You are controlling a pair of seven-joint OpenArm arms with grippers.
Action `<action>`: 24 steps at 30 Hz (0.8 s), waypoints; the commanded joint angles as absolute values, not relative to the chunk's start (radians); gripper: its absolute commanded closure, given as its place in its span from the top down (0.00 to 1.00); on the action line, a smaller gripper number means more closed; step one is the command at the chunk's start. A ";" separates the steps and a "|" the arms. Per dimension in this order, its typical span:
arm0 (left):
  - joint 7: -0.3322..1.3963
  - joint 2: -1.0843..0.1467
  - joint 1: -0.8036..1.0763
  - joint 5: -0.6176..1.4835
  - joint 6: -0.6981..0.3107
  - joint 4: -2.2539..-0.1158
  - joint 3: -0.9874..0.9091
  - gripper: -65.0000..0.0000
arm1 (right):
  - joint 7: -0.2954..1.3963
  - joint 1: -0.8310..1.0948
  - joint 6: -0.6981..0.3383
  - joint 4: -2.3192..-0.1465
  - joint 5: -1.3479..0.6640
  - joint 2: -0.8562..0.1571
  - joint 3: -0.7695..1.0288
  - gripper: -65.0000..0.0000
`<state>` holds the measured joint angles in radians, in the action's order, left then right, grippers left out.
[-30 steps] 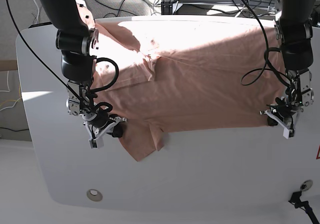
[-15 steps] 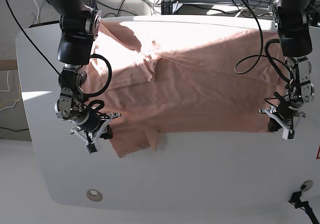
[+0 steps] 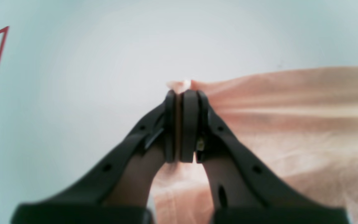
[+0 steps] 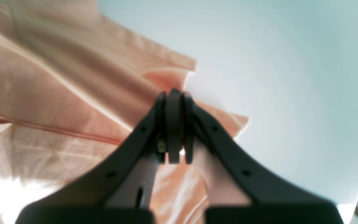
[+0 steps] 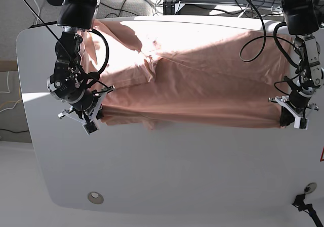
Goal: Fold the T-shirt properly
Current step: 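Lift the held edge with both grippers and fold it over the shirt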
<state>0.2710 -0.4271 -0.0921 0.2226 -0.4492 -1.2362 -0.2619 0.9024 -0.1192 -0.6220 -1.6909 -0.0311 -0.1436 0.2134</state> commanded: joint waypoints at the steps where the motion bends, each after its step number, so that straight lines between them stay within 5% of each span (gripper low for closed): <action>1: 0.246 -0.444 -0.099 0.229 -0.443 -1.271 -0.268 0.00 | 0.912 -0.116 -0.618 -1.771 -0.033 -0.153 0.217 0.00; 8: 0.246 -0.447 0.007 0.229 -0.443 -1.366 -0.271 0.00 | 1.044 -0.030 -0.618 -1.925 -0.033 -0.151 0.217 0.00; 24: 0.249 -0.449 0.219 0.228 -0.443 -1.504 -0.346 0.00 | 1.053 0.156 -0.618 -2.003 -0.033 -0.151 0.214 0.00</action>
<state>0.2703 -0.4278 0.2298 0.2207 -0.4530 -1.4860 -0.3355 1.0660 0.1589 -0.6212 -1.9816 -0.0330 -0.1421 0.2100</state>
